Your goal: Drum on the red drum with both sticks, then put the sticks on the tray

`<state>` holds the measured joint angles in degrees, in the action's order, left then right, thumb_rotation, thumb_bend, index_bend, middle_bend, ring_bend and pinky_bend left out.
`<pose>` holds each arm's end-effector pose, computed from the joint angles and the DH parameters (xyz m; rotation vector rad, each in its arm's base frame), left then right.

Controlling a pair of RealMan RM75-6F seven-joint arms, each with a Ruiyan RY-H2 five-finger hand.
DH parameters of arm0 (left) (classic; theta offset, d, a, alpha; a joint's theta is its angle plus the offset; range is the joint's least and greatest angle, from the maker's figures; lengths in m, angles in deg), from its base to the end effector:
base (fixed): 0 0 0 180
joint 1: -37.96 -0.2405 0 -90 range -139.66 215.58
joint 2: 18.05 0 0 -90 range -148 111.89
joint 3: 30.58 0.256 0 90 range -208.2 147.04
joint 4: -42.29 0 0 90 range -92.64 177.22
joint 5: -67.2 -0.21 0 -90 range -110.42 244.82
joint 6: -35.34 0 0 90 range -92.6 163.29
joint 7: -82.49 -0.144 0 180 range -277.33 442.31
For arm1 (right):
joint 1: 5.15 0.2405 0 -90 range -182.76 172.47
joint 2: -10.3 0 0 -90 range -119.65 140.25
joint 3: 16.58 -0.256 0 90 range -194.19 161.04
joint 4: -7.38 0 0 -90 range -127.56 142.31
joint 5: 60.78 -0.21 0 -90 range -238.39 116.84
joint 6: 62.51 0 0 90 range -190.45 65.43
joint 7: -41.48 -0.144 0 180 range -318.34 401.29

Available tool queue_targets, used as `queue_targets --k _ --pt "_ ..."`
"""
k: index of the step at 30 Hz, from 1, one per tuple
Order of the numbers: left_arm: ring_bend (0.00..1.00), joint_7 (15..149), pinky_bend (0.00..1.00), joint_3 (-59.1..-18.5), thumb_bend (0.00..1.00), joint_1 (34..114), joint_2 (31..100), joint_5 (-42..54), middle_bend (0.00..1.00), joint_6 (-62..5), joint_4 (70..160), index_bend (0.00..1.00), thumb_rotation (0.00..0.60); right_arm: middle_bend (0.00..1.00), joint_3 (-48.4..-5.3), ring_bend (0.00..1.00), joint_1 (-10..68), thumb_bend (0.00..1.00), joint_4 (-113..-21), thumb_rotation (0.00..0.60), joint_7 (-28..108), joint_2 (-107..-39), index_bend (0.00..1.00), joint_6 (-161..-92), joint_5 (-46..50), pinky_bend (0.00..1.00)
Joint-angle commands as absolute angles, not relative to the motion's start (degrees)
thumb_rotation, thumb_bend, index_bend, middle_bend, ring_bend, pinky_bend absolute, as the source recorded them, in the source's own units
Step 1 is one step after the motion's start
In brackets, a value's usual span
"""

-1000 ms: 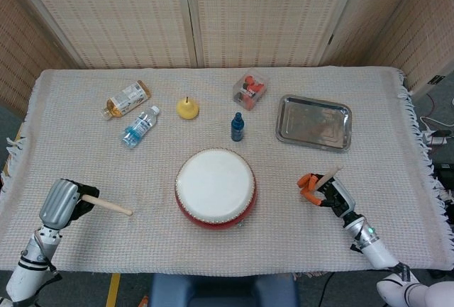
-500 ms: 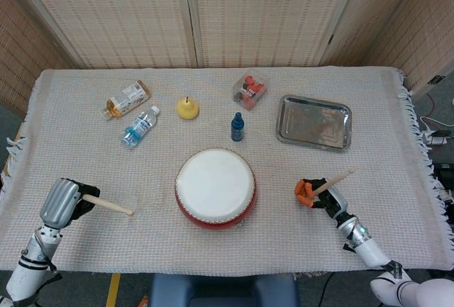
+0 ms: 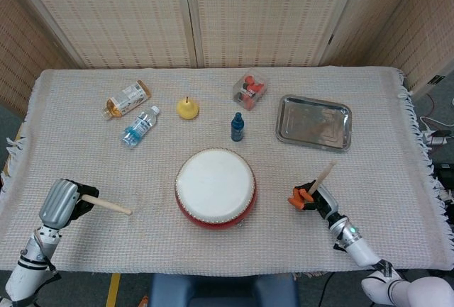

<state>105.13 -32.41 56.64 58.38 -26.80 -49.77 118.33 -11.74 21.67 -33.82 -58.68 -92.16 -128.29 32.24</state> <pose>-0.2756 0.2515 0.1034 -1.5606 -0.9861 -1.3592 -0.3064 -0.2841 -0.0457 0.9749 -2.3498 1.5858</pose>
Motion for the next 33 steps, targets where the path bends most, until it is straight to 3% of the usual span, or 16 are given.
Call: queue_targets --k 1,6,11,17,25,33 --pt "1.00 105.23 1.00 -32.40 0.83 56.66 58.45 -26.80 1.00 -49.73 118.23 1.00 0.600 0.94 -12.25 0.98 22.05 0.46 -33.14 0.600 -56.75 -93.30 1.00 -128.75 32.23 0.99" --pt "1.00 105.63 1.00 -32.48 0.83 56.73 58.60 -26.67 1.00 -49.63 117.86 1.00 0.600 1.00 -13.26 1.00 22.22 0.80 -32.02 0.600 -53.53 -94.75 1.00 -131.49 32.45 1.00" --pt "1.00 105.84 1.00 -32.38 0.83 56.82 58.61 -26.63 1.00 -49.35 117.35 1.00 0.600 1.00 -13.86 1.00 22.75 0.89 -33.18 0.600 -49.76 -93.30 1.00 -134.42 33.24 1.00" --pt "1.00 105.75 1.00 -32.48 0.82 57.35 58.28 -26.99 1.00 -49.03 117.01 1.00 0.600 1.00 -16.61 1.00 25.34 0.93 -46.03 0.600 -29.50 -83.86 1.00 -132.64 31.84 1.00" --pt "1.00 102.55 1.00 -33.09 0.82 59.56 57.65 -29.16 1.00 -48.61 118.69 1.00 0.600 1.00 -22.61 1.00 30.74 0.93 -72.82 0.600 5.55 -65.66 1.00 -121.29 23.60 1.00" --pt "1.00 95.34 1.00 -33.96 0.83 62.88 58.23 -29.53 1.00 -44.41 121.05 1.00 0.600 1.00 -26.85 1.00 36.99 0.93 -81.28 0.600 24.60 -60.57 1.00 -110.98 14.27 1.00"
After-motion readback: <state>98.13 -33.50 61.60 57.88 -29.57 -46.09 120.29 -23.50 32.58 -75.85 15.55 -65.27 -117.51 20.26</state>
